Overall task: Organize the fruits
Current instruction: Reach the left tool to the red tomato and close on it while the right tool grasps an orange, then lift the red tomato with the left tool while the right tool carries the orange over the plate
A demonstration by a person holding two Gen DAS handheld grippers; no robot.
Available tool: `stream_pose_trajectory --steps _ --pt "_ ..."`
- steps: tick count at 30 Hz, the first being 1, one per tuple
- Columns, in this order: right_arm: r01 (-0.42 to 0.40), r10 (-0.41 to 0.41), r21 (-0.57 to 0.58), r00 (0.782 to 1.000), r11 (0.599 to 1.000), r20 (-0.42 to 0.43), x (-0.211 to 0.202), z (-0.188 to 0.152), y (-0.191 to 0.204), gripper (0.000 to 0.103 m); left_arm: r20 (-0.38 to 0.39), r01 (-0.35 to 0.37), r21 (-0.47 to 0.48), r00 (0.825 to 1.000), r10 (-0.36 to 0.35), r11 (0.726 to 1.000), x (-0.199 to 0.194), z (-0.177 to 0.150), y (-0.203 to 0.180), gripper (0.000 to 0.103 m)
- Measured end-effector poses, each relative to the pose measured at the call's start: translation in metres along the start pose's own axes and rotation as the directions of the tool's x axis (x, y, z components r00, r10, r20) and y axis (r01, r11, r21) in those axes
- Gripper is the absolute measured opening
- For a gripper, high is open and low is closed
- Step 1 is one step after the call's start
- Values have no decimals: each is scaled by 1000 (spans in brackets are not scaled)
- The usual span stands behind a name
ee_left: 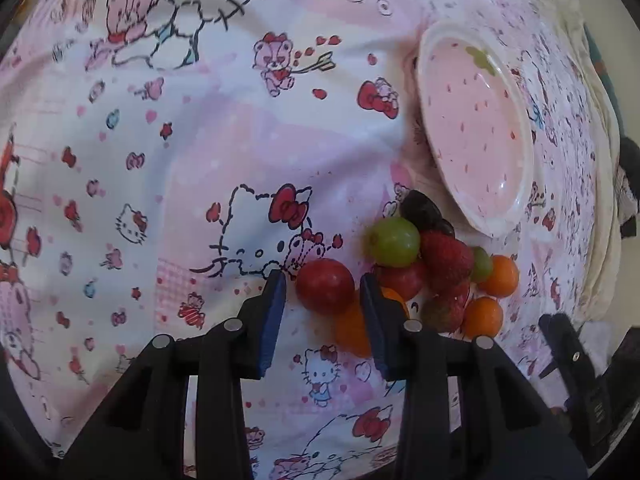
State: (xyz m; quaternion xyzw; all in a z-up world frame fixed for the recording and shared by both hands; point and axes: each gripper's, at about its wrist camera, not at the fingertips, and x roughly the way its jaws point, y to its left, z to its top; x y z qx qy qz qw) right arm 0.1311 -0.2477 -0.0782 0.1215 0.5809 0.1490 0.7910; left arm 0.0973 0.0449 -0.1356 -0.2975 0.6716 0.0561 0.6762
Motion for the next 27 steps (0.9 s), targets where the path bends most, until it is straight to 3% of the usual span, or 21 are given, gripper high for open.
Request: stream_pose_trajectory --steps 2,4,9,12,14,18,27 --pt "0 0 -2 1000 1000 1 -1 -1 0 82 -1 10 -8 1000 -10 1000 2 1 2 34" --pt "0 0 2 1000 1000 3 -1 -1 -1 82 -1 27 -11 1000 -27 1000 4 1 3 26" --pt "-2 2 8 1000 1000 4 -2 -1 -3 82 5 43 -11 999 -43 999 1 -1 1 24" --pt "-10 10 17 1000 1000 -12 0 -2 -6 82 68 -13 68 998 9 998 -16 -5 -6 24" --pt "-15 16 23 999 1000 -37 4 -4 -7 82 137 -89 169 988 66 982 -31 -9 -19 24" --pt "-4 4 1 993 1000 -122 22 -11 -5 68 212 -175 260 970 120 950 -42 -15 -29 25" --pt "92 -123 -159 972 983 -200 60 -23 20 64 219 -188 267 967 131 945 -41 -14 -28 25"
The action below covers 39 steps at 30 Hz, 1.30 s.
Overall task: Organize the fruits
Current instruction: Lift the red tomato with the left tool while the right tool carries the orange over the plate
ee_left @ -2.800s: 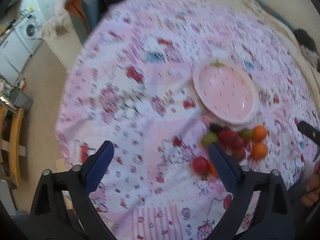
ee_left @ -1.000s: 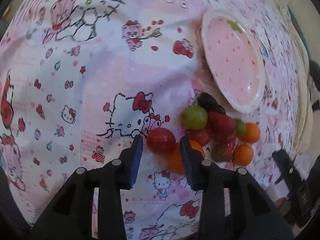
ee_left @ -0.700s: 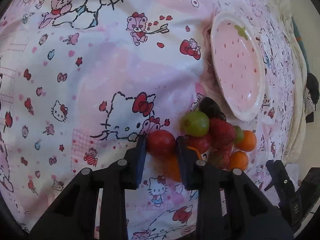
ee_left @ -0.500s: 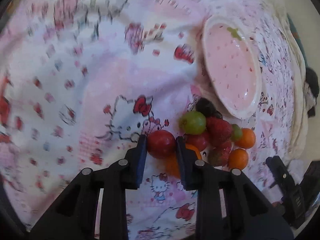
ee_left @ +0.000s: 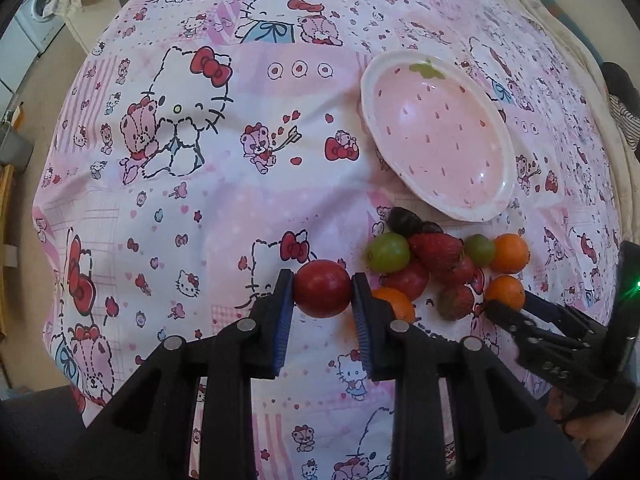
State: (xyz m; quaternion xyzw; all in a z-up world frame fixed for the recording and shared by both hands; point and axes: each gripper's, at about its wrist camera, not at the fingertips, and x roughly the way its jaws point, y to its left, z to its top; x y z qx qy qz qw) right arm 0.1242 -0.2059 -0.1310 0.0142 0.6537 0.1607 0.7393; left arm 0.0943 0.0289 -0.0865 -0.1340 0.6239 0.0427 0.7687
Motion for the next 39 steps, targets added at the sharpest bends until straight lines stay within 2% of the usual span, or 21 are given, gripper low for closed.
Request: stream_pose_trajectory --steps 2,3,6,9,11,15,21,24,29,32,36,39 --pt "23 -23 -23 1000 999 1 3 1 4 57 6 -6 3 1000 6 1000 0 0 -1 24" --pt "43 -43 -41 999 998 4 3 2 6 46 9 -6 0 1000 6 1000 -1 -2 -2 25" --pt "50 -50 -64 999 997 9 0 1 8 45 8 1 -6 1000 -1 1000 -5 -6 -1 24" --pt "-2 3 -52 1000 999 16 -10 -3 7 45 14 -8 1 1000 8 1000 -11 -8 -1 24" --pt "-25 27 -34 999 999 48 -24 -7 3 45 26 -3 10 1000 2 1000 -18 -7 -1 25" --pt "-112 109 15 983 994 148 -60 -13 -11 45 111 -43 43 993 38 998 -43 -1 -4 24" --pt "-221 184 117 946 968 268 -90 8 -35 45 226 -75 76 972 56 994 -74 22 -9 25" --pt "-216 173 109 934 970 313 -100 29 -34 45 262 -94 96 963 65 991 -80 41 -14 25" --pt "-215 171 85 917 973 360 -109 61 -30 45 282 -84 117 958 48 990 -76 71 -26 25" --pt "-203 167 65 918 977 359 -103 81 -27 45 283 -74 131 958 34 989 -67 83 -36 25" --pt "-213 179 76 933 974 313 -81 106 -30 45 238 24 143 969 -58 989 -38 101 -46 25" --pt "-205 176 79 945 976 277 -60 125 -28 45 209 38 154 975 -70 987 -13 108 -55 25"
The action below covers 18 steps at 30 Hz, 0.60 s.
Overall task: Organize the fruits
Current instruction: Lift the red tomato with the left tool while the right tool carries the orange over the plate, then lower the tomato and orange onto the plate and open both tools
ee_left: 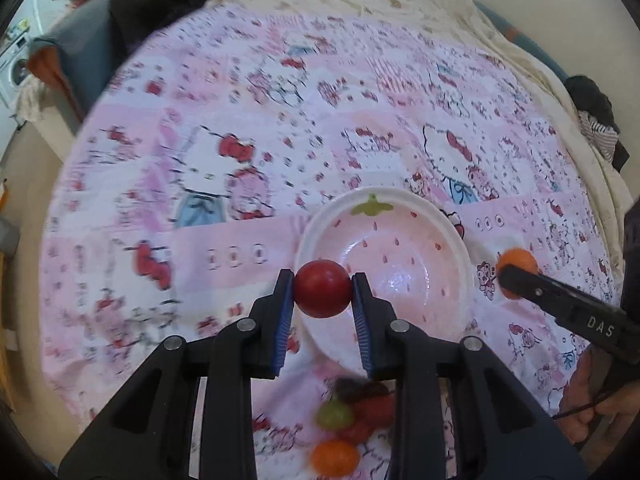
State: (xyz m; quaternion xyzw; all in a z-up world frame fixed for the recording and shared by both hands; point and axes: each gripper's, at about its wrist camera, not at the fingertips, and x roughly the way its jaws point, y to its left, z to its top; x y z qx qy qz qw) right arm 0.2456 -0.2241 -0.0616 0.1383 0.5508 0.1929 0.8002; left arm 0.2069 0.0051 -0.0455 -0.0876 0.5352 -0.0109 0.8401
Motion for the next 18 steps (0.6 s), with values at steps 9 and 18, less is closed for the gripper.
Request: stream_pose_trajectory --steps 9,18 --pt "8 -8 -2 997 1000 -81 66 27 1 45 -35 42 69 999 -40 997 68 -1 -12 25" --pt "6 -4 16 991 1000 -133 94 26 -5 46 -55 31 104 998 -25 994 90 -2 -11 26"
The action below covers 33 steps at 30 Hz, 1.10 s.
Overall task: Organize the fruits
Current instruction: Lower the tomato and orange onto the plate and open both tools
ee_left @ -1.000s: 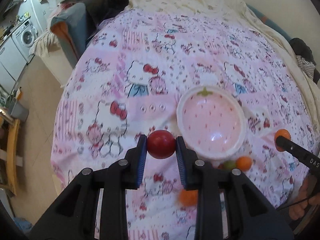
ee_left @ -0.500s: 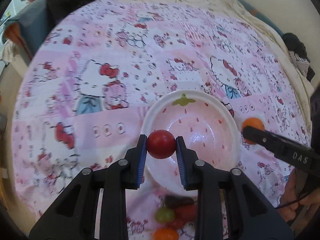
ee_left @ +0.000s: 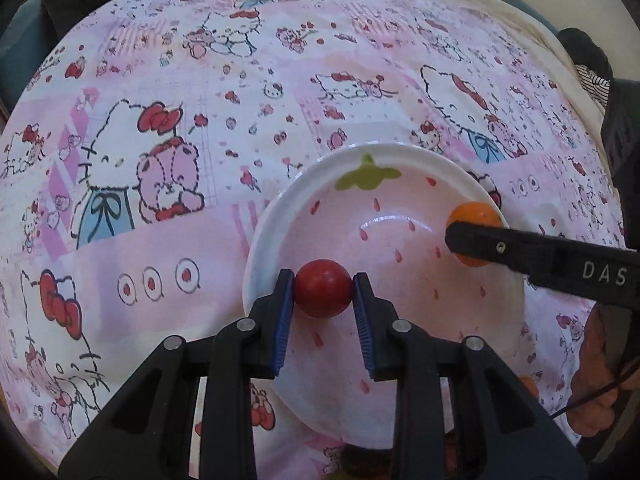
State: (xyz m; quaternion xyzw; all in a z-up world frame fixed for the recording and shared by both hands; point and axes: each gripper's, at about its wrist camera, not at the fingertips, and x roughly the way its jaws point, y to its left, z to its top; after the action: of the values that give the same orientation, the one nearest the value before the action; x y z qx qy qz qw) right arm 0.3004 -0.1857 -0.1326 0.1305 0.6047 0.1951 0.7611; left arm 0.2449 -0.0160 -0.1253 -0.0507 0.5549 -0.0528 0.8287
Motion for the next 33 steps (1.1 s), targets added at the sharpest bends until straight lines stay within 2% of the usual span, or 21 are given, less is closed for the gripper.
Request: stream_pose_trajectory --steps 5,6,11,13,14,15,16,17,18,19,27,33 --pt "21 -20 18 1000 1000 -4 4 1 -5 46 -17 -2 -1 1000 2 1000 4 5 -1 27" --pt "14 -14 35 1000 999 3 4 0 -9 46 -23 -2 8 1000 2 1000 5 6 -3 30" --pt "-3 2 52 1000 999 7 5 0 -10 47 -13 7 41 1000 -6 999 1 4 -11 52" --pt "-18 18 66 1000 998 -7 6 0 -12 48 1 -4 56 1000 4 998 -2 3 -14 68" --pt "-27 28 77 1000 997 -12 7 0 -13 48 8 -7 60 1000 7 998 -4 2 -14 70" --pt "-37 38 87 999 996 -16 7 0 -14 48 16 -11 66 1000 10 998 -6 2 -15 70" --pt "-47 48 93 999 995 -16 8 0 -13 53 22 -16 67 1000 15 998 -7 3 -15 70" --pt "-73 74 104 997 992 -6 6 0 -15 59 27 -23 67 999 21 998 -8 3 -14 70" --pt "-93 92 112 996 989 14 3 0 -15 70 28 -26 64 999 25 998 -9 4 -14 70" --pt "-108 105 111 994 988 32 -1 1 -14 75 33 -30 56 999 29 998 -10 6 -12 70" --pt "-123 118 82 991 989 68 -18 5 -6 77 78 -56 29 995 54 998 -23 9 -3 70" --pt "-100 89 89 989 991 119 -41 1 -9 79 126 -63 -26 990 66 998 -48 5 5 70"
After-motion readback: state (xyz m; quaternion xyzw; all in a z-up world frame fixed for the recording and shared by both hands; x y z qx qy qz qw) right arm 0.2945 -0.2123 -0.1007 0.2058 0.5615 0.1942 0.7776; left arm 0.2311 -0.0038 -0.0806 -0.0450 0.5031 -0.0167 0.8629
